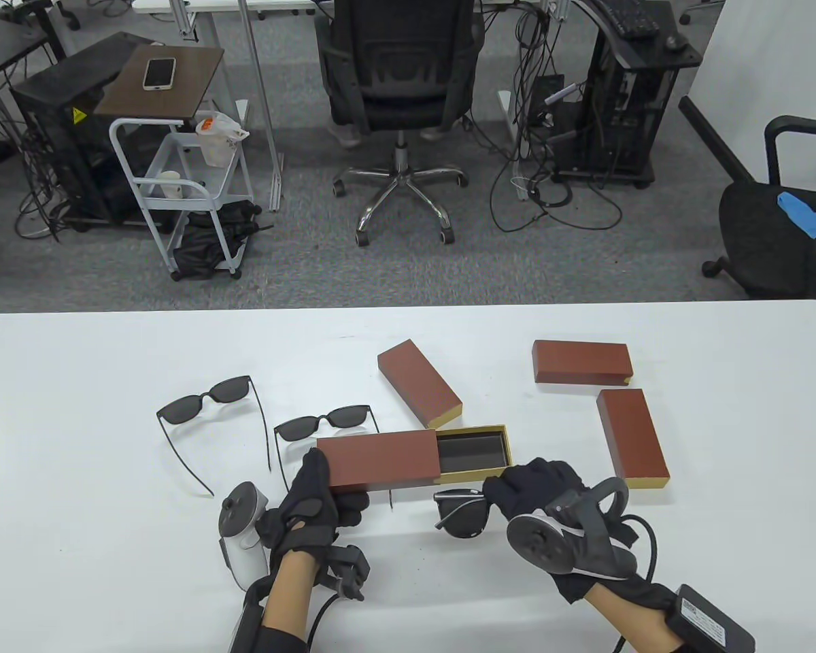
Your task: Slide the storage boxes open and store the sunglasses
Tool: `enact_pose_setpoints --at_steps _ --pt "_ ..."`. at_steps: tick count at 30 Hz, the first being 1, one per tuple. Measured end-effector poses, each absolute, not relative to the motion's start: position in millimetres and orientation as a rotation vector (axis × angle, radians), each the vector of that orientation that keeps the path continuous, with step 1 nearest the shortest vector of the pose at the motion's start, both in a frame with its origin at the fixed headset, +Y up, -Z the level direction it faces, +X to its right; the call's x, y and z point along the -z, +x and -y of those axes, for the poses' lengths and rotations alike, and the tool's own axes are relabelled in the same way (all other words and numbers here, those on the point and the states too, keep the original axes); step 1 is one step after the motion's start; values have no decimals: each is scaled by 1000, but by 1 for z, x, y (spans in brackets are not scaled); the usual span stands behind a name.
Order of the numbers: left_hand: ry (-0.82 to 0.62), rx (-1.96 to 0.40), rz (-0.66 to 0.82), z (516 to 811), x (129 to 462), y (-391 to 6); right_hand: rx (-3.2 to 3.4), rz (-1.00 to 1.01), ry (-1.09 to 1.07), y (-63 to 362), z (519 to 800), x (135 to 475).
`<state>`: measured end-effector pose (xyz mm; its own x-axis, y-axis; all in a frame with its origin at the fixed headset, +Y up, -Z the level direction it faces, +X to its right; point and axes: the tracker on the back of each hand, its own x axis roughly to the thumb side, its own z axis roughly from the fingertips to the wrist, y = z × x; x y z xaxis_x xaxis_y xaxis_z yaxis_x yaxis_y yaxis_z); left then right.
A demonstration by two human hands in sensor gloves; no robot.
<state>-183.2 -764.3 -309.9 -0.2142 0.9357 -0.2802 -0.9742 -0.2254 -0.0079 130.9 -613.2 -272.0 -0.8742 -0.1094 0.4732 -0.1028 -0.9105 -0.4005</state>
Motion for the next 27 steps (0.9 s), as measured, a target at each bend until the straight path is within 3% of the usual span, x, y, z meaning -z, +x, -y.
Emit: enact_pose_setpoints --at_steps 8,27 --pt "-272 -1778 -180 764 311 -182 2609 -787 -541 123 586 285" --pt "-358 -1771 -70 759 311 -163 2510 -619 -558 107 597 287"
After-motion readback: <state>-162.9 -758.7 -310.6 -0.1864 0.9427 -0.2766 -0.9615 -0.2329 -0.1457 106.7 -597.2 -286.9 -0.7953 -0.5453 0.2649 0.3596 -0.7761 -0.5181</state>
